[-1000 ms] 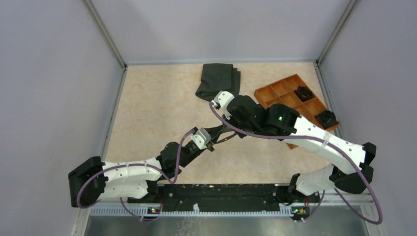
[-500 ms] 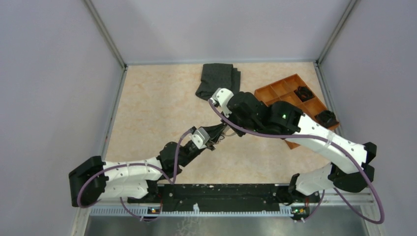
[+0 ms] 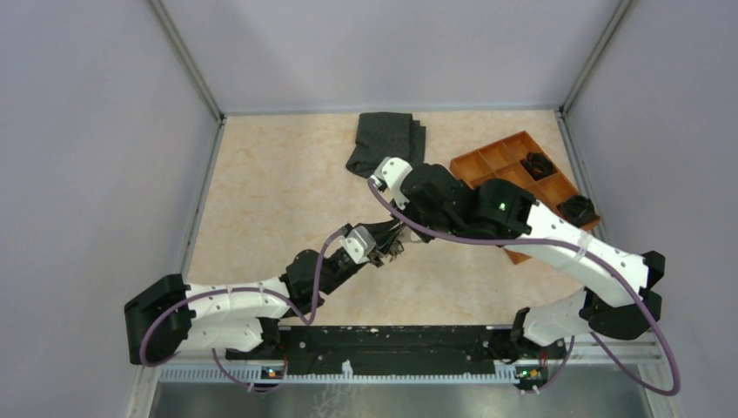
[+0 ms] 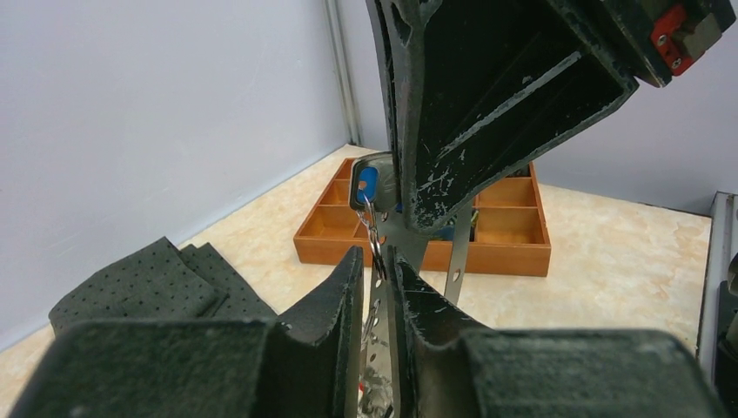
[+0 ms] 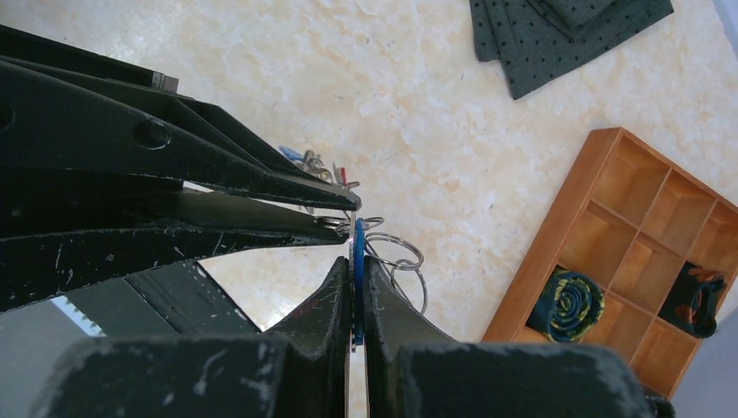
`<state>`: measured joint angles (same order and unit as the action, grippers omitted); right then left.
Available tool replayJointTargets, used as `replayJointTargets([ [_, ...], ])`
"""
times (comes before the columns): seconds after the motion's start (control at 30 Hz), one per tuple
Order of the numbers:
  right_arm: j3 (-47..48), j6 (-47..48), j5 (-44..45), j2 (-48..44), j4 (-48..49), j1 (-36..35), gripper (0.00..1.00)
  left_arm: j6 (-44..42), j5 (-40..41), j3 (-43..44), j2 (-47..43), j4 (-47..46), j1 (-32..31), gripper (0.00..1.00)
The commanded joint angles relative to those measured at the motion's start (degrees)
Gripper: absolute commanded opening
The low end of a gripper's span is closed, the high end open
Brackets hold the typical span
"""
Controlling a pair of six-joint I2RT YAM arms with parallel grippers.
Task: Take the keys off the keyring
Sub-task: Remove the key from the keyring.
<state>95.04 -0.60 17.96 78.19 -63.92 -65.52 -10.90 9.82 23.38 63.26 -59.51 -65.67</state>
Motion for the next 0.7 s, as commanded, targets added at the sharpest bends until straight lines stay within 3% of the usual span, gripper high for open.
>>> replayJointTargets([
  [0.0,2.6,0.4,1.2,-0.1,1.3,-0.8,0.00,-0.6,-1.2,2.1,-1.4,-1.8,0.0,0.22],
  [0.47,2.6,0.3,1.8,0.6,1.3,-0.8,0.00,-0.6,-0.9,2.0,-2.8,-0.2,0.0,0.23],
  [0.67,2.7,0.3,1.9,0.7,1.2,-0.8,0.00,-0.7,-0.8,2.1,-2.7,0.5,0.0,0.16],
])
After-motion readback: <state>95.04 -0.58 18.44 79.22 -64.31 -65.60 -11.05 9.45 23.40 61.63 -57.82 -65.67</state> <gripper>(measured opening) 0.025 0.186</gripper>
